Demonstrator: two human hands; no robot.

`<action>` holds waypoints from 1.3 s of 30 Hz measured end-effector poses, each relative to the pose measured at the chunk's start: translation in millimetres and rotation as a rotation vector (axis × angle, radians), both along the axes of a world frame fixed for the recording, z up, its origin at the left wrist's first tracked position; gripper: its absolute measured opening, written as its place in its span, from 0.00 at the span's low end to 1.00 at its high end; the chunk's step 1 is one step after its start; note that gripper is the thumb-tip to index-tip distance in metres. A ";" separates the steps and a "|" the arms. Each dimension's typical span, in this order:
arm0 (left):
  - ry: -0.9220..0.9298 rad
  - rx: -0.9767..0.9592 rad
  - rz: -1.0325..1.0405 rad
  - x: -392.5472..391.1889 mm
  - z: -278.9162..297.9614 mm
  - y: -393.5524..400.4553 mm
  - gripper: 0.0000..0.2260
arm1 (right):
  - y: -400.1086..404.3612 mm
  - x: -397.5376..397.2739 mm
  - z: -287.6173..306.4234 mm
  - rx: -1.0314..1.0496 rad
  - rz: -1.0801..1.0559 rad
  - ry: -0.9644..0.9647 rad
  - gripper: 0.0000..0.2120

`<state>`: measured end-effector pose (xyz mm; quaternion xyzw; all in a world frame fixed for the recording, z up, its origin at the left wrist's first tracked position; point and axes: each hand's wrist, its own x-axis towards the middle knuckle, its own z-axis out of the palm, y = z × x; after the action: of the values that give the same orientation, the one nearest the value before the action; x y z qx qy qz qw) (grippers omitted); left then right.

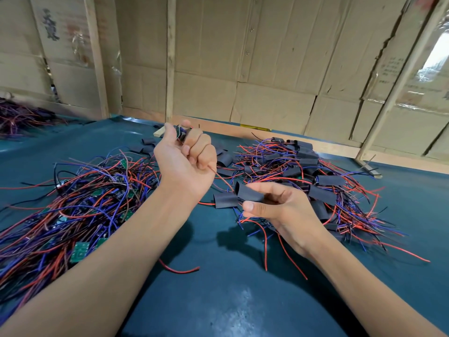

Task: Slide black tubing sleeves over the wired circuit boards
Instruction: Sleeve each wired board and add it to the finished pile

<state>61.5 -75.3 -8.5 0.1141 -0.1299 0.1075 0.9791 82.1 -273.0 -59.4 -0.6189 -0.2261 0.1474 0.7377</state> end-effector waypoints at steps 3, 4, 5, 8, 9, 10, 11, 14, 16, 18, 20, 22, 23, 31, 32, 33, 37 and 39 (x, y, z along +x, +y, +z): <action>-0.003 -0.027 0.001 0.8 -0.2 3.9 0.22 | 0.5 0.3 -0.7 -0.001 0.005 -0.003 0.23; -0.005 -0.035 0.000 0.8 -0.2 5.0 0.22 | 0.6 0.1 -0.6 0.000 0.011 -0.009 0.22; -0.010 -0.041 -0.001 0.9 -0.1 5.7 0.22 | 0.7 0.0 -0.5 0.002 0.015 -0.013 0.22; -0.025 -0.071 -0.006 0.6 -0.5 7.2 0.22 | 1.2 -0.1 -0.5 0.013 0.012 -0.004 0.21; -0.031 -0.085 -0.008 0.7 -0.6 7.7 0.22 | 1.4 -0.1 -0.5 0.020 0.011 0.002 0.21; -0.034 -0.096 -0.009 0.7 -0.8 8.0 0.23 | 1.6 -0.5 -0.2 0.028 0.012 0.008 0.20; -0.033 -0.100 -0.009 0.9 -1.0 8.1 0.23 | 1.9 -1.0 0.0 0.035 0.013 0.012 0.20; -0.023 -0.083 -0.005 1.8 -2.5 6.2 0.22 | 2.1 -2.0 0.5 0.050 0.021 0.014 0.18; -0.011 -0.048 0.003 2.2 -4.4 2.9 0.22 | 2.1 -2.3 0.6 0.050 0.026 0.011 0.18; 0.016 0.014 0.031 3.3 -6.0 -3.6 0.22 | 2.0 -2.3 1.0 0.049 0.018 0.013 0.20; 0.058 0.101 0.084 5.1 -7.8 -14.1 0.20 | 2.2 -2.6 1.1 0.051 0.003 0.007 0.20; 0.119 0.260 0.143 7.1 -10.3 -26.6 0.20 | 3.1 -3.2 1.9 0.052 -0.029 -0.019 0.19; 0.146 0.371 0.174 8.1 -12.3 -32.7 0.20 | 3.6 -3.6 2.7 0.050 -0.058 -0.039 0.18; 0.004 0.927 0.221 9.4 -32.1 -48.0 0.15 | -5.5 2.1 10.2 0.059 -0.239 -0.136 0.16; -0.019 0.993 0.247 8.8 -33.5 -47.0 0.15 | -6.7 3.0 10.6 0.045 -0.251 -0.149 0.15; -0.032 1.065 0.274 8.1 -33.7 -46.0 0.14 | -7.4 3.9 10.8 0.025 -0.261 -0.169 0.14; -0.054 1.164 0.344 7.5 -31.3 -38.3 0.10 | -11.6 5.6 12.6 -0.058 -0.292 -0.261 0.12; -0.041 1.103 0.356 7.3 -29.1 -35.8 0.08 | -13.8 5.1 14.9 -0.095 -0.302 -0.296 0.13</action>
<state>68.8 -111.0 -37.7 0.6256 -0.1645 0.1892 0.7388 87.3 -286.9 -44.5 -0.6947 -0.2292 -0.0469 0.6802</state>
